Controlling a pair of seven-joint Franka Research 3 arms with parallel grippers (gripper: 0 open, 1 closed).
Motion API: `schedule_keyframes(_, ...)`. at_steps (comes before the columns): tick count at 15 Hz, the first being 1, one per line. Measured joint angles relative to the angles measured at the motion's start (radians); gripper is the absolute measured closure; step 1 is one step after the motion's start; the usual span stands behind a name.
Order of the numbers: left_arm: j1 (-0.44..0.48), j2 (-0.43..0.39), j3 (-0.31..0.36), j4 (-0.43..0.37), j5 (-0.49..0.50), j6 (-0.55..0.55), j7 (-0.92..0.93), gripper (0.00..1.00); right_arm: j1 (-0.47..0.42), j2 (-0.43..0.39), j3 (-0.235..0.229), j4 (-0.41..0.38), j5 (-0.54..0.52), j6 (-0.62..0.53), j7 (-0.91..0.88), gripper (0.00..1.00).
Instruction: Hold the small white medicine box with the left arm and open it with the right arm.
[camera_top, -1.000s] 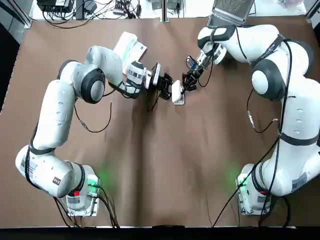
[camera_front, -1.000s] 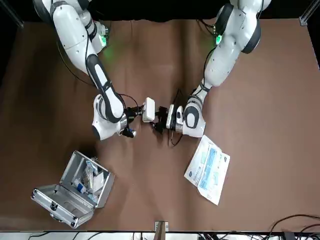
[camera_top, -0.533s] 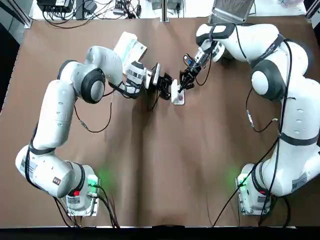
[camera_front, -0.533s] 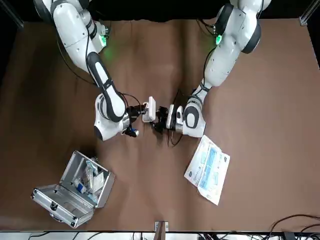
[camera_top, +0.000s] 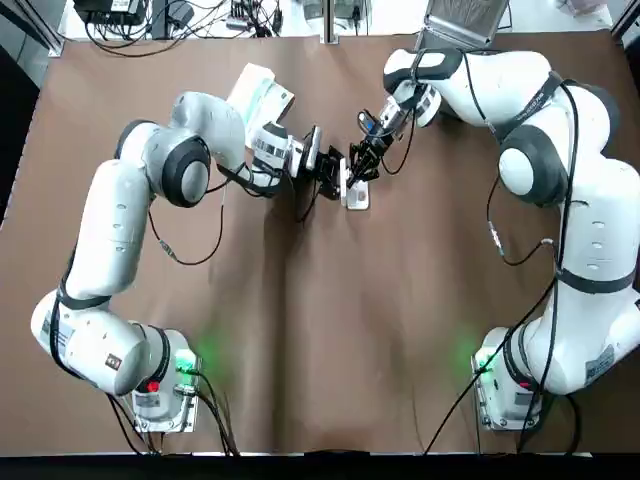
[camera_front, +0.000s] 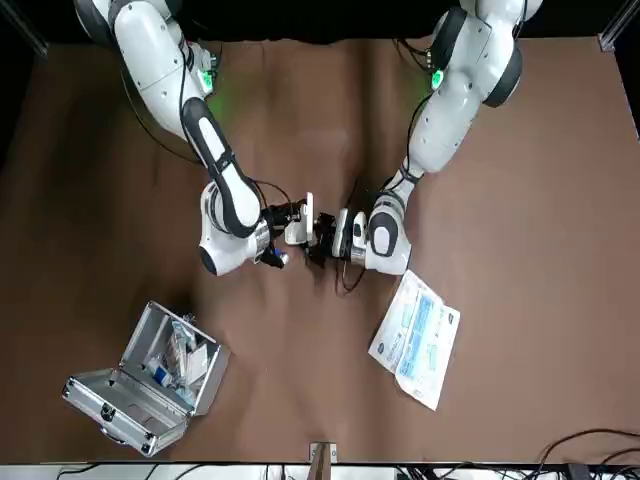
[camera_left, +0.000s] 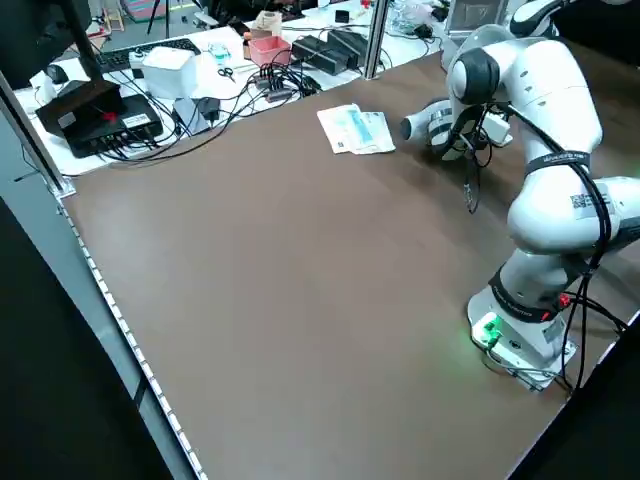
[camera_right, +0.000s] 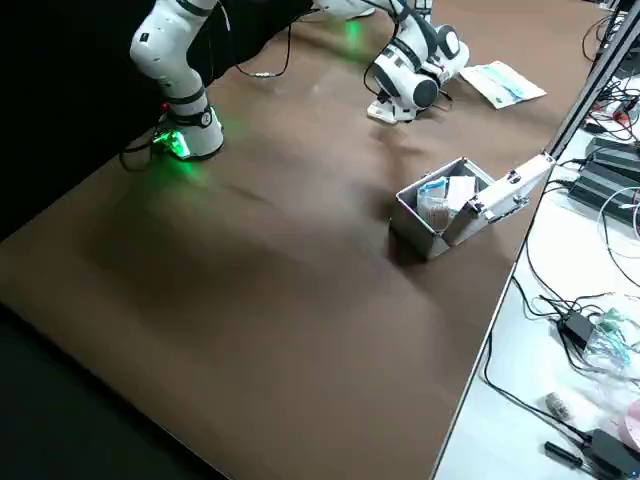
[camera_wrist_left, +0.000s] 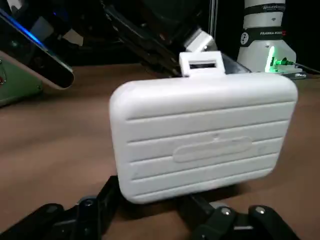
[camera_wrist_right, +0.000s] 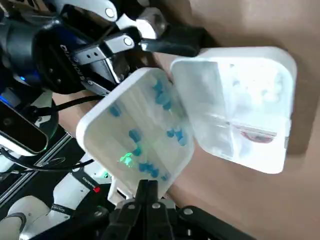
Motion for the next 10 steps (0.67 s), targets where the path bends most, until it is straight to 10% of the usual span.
schedule_keyframes(10,-0.001,0.0,0.0,0.001,0.0,0.004,0.003,0.39,0.022,0.0,0.003,0.006,0.017,0.009,0.008,0.99)
